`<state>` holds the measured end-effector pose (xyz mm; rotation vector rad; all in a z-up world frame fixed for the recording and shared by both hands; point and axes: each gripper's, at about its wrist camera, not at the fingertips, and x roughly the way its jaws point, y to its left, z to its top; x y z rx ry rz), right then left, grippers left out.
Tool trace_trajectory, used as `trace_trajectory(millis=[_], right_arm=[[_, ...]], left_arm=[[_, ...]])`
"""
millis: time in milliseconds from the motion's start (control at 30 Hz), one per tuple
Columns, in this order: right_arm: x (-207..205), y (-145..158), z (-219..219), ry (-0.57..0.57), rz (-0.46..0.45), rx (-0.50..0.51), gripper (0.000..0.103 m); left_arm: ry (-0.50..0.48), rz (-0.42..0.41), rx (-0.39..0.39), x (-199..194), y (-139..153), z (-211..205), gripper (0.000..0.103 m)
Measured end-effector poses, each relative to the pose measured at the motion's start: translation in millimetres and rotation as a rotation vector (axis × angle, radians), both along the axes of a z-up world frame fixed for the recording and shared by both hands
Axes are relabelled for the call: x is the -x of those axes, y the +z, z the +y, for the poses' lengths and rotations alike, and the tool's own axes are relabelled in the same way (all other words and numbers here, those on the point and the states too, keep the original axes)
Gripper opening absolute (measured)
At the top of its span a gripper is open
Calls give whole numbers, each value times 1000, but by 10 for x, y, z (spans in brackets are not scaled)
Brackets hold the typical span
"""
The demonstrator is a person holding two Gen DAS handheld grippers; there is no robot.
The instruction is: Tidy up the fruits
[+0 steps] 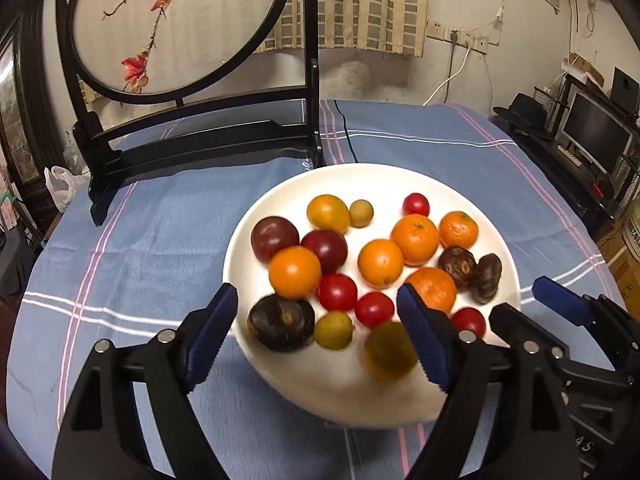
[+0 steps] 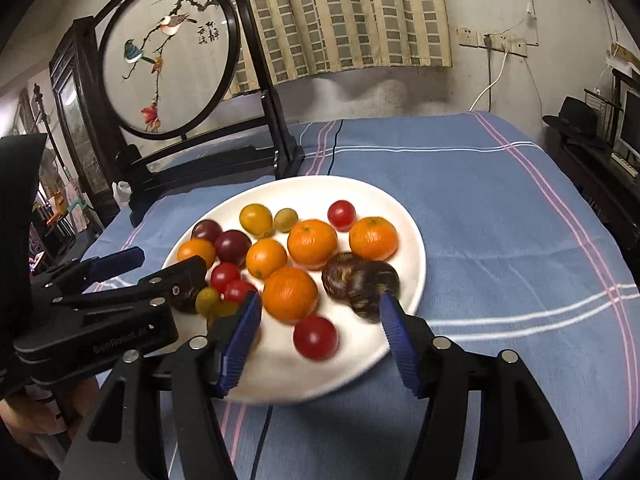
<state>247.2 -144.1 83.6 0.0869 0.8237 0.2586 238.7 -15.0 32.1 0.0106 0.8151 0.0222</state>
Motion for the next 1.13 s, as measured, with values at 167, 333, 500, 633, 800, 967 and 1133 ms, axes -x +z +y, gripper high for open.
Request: trace_trajectory(millis=[167,333,500,633,800,967,1133], right_arm=[[225,1,-31,3,24,10,74],[475,56,-62,-6,-9,23,96],[648,58,-87,-1,18,11,99],[787,15,-53,14,27,28,99],[921,-56,-12,31,35,30,99],[1015,-155,24,54,57,39,99],[1117,-233,27,61,90,47,99]], left_arm=[[-2,-1,18,241,14,1,83],[-6,-23,27,520,85,33,89],[-11,-40,34,766,149,33,92],[-14,-36,11,942,133,14,92],[-21,-35,20,1130,71,28,92],[-18,8,22,1289,-33,70,92],[29,12,34,1441,-130,206,92]])
